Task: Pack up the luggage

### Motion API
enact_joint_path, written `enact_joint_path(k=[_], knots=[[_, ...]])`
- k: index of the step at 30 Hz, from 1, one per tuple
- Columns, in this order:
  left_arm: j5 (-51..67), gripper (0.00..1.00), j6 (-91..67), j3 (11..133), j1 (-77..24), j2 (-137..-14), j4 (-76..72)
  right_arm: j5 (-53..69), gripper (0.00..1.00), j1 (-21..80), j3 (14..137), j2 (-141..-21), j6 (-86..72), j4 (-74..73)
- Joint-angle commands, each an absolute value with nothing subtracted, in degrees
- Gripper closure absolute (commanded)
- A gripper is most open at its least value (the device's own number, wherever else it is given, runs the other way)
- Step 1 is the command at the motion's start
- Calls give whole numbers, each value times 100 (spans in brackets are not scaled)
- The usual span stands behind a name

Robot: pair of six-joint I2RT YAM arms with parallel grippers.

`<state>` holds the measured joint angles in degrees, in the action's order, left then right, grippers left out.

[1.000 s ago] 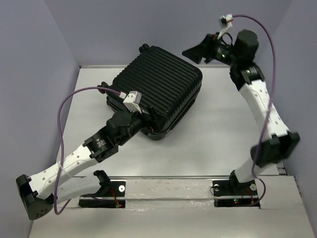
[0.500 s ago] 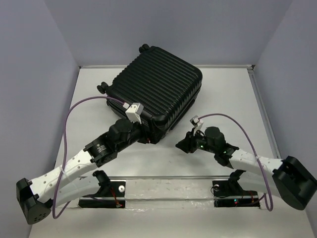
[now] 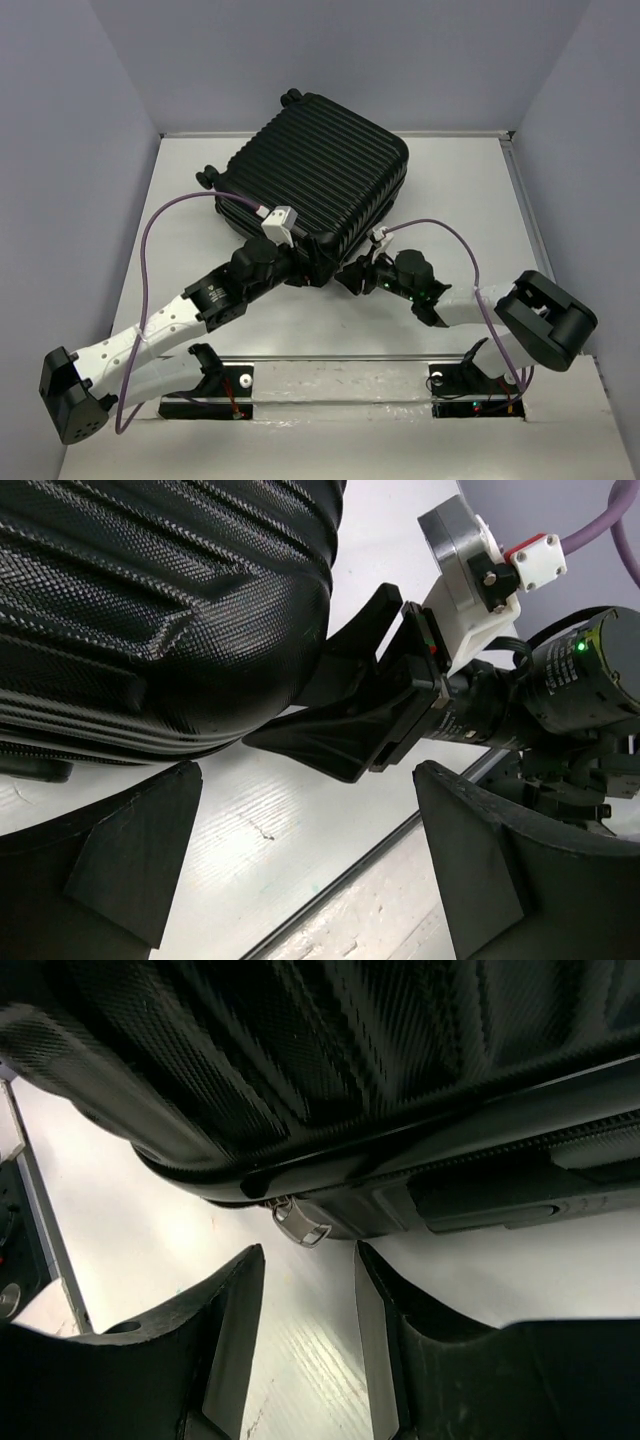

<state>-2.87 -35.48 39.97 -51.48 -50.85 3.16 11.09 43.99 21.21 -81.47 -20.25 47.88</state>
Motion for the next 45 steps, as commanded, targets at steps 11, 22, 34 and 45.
enact_joint_path(k=[11, 22, 34, 45], knots=[[-562, 1, -3480, 3981, -4896, -5282, -237, 668, 57, 4465, 2435, -8938, -1722, 6749], [-624, 1, -3358, 4271, -4641, -5783, -579, 694, 93, 4632, 2224, -9071, -2091, 7374], [-581, 1, -3234, 5299, -4579, -6785, -1028, -191, 93, 6529, 2241, -8762, -2636, 6021], [685, 1, -3717, 5924, -4737, -6820, -1055, -2608, 93, 6926, 3489, -10967, -3653, 9130]])
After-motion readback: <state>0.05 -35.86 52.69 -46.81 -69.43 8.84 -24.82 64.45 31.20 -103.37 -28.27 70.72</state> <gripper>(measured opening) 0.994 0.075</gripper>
